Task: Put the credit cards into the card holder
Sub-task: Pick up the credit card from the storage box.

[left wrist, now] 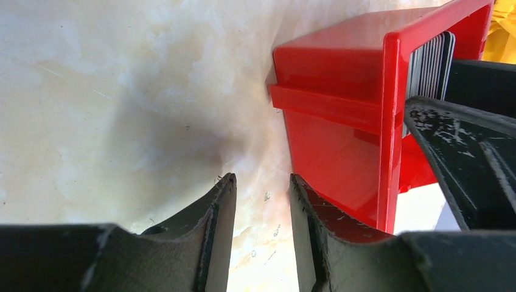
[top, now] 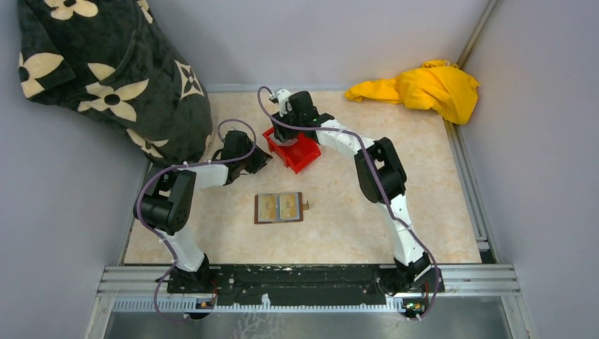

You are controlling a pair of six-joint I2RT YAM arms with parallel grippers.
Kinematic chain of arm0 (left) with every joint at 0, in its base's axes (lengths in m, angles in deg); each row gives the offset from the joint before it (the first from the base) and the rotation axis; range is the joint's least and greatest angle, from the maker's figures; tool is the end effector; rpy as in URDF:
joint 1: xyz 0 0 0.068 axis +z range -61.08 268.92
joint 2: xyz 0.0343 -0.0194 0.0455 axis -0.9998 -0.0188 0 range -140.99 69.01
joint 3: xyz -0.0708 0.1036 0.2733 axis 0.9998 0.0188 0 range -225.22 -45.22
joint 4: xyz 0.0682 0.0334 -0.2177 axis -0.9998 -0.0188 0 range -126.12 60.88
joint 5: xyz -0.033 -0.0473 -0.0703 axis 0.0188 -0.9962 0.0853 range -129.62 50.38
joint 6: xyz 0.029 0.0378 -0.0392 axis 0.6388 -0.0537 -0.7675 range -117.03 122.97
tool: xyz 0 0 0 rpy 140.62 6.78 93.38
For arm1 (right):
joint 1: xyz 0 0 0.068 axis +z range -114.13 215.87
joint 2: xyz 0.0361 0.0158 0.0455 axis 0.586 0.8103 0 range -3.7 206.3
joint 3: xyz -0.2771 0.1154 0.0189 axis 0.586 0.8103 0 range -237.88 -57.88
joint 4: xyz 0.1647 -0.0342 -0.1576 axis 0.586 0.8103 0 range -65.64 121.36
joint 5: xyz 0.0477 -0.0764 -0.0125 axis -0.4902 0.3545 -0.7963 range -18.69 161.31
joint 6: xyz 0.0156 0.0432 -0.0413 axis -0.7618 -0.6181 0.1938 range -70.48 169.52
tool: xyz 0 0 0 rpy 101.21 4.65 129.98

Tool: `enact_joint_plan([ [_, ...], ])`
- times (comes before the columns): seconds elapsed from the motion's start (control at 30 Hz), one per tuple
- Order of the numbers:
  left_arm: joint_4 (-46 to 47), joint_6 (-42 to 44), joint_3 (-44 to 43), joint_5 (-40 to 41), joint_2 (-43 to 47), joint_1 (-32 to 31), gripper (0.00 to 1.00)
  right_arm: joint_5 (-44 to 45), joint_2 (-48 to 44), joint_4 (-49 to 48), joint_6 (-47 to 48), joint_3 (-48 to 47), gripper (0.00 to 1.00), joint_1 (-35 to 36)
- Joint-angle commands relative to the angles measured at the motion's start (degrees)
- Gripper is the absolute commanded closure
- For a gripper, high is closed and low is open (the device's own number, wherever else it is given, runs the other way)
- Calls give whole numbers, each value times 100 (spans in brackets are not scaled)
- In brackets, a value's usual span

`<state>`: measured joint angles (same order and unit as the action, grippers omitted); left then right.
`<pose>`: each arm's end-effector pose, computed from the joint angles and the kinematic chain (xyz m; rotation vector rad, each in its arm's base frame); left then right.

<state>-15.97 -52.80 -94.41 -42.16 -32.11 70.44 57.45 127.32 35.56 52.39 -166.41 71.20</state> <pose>0.3297 -0.1124 0.1957 -0.7291 2.2394 -0.7232 0.4258 0.3154 0.2427 -0.8528 2.0264 0.5842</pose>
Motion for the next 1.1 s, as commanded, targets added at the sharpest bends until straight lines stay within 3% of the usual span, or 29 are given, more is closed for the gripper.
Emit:
enact_joint_plan([
  [0.0,214,-23,52,-79,64,46,56,-53,70,-59,-132,-300,51,-91],
  [0.7,302,-16,-139,-155,-180,55,60,-336,451,497,-408,-581,54,-171],
  [1.07,297,-14,-339,-244,-399,55,61,-463,198,288,-561,-309,64,-175],
])
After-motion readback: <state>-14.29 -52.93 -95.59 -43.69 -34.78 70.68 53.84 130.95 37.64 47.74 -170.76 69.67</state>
